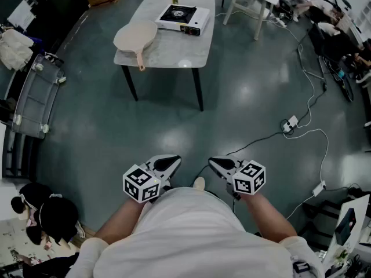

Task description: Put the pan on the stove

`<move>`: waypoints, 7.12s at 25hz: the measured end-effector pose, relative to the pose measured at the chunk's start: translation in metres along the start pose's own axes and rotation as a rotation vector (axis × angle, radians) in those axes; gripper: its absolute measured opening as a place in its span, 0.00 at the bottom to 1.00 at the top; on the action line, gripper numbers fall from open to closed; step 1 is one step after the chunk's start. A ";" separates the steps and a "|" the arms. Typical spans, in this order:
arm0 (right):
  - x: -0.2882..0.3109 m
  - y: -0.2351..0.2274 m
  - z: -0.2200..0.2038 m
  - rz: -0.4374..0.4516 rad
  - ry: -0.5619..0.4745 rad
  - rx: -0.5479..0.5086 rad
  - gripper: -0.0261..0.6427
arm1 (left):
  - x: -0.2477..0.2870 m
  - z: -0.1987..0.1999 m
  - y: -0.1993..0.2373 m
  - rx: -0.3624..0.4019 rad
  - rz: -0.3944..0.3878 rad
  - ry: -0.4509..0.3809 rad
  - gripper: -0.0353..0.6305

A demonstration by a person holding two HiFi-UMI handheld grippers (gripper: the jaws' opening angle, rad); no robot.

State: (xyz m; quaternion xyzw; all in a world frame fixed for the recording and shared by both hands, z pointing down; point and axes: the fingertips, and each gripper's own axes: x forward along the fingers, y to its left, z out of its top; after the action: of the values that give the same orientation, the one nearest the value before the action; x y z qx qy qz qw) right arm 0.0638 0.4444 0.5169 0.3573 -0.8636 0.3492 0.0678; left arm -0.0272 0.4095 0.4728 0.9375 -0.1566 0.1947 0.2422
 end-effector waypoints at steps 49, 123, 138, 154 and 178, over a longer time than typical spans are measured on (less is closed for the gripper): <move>0.432 -0.233 0.308 0.385 0.297 0.401 0.44 | -0.031 0.211 0.381 -0.278 0.356 -0.362 0.08; 0.484 -0.197 0.454 0.826 0.424 0.471 0.08 | -0.011 0.290 0.444 -0.304 0.607 -0.407 0.08; 0.450 -0.322 0.518 0.602 0.155 0.531 0.09 | 0.054 0.329 0.451 -0.228 0.485 -0.360 0.08; 0.455 -0.377 0.529 0.533 0.023 0.540 0.10 | 0.063 0.321 0.447 -0.235 0.498 -0.314 0.08; 0.460 -0.382 0.525 0.512 -0.021 0.562 0.14 | 0.057 0.321 0.455 -0.260 0.476 -0.313 0.08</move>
State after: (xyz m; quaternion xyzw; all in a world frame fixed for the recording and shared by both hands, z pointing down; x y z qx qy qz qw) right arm 0.0492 -0.3514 0.5053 0.1382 -0.7962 0.5744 -0.1308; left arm -0.0611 -0.1461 0.4174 0.8543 -0.4308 0.0777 0.2805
